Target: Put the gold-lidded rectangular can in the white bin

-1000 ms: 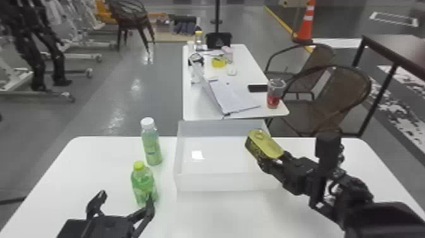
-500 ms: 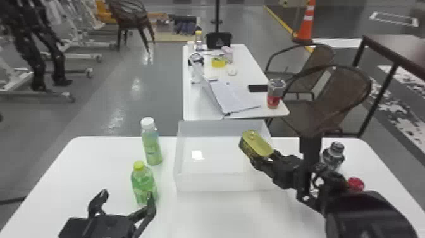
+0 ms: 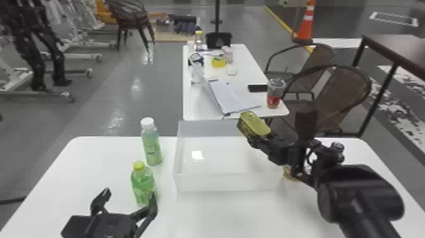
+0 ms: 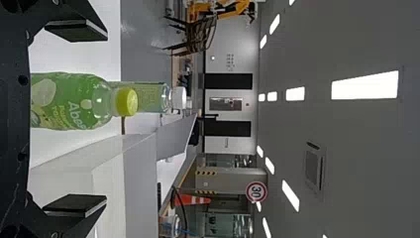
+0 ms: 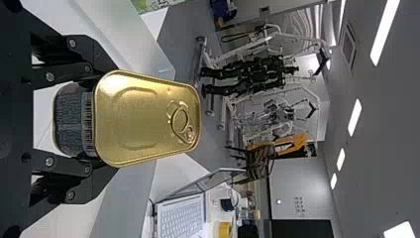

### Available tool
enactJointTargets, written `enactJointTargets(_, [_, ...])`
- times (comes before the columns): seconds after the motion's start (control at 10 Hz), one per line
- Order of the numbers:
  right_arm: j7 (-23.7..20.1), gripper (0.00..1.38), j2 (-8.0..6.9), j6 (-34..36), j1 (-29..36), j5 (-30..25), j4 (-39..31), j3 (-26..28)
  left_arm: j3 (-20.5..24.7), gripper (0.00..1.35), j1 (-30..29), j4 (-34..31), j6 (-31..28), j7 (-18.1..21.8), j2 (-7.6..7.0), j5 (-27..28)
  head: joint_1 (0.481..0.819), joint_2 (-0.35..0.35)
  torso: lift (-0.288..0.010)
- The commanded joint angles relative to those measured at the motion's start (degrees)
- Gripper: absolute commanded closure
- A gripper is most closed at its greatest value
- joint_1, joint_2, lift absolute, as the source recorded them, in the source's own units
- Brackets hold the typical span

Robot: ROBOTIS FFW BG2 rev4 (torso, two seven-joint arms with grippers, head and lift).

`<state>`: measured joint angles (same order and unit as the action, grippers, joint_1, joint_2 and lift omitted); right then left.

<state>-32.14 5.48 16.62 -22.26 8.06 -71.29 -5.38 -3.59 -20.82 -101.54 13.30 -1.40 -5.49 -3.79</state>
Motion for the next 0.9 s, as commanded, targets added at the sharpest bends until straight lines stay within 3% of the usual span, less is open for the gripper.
enactJointTargets(0.0, [0.85, 1.06, -0.38, 5.09, -0.06, 1.0, -1.04, -0.42, 0.07, 0.14, -0.1, 0.03, -0.02, 0.0, -0.14, -0.25, 0.549, 0.0, -0.1])
enactJointTargets(0.6, [7.7, 1.06, -0.65, 22.93, -1.29, 5.13, -4.82, -1.47, -0.1, 0.14, -0.01, 0.03, -0.46, 0.0, -0.58, -0.43, 0.549, 0.0, -0.1])
enactJointTargets(0.8, [8.76, 1.06, -0.65, 24.86, -1.73, 6.01, -3.5, -1.39, -0.1, 0.14, -0.01, 0.03, -0.29, 0.0, -0.58, -0.43, 0.549, 0.0, -0.1])
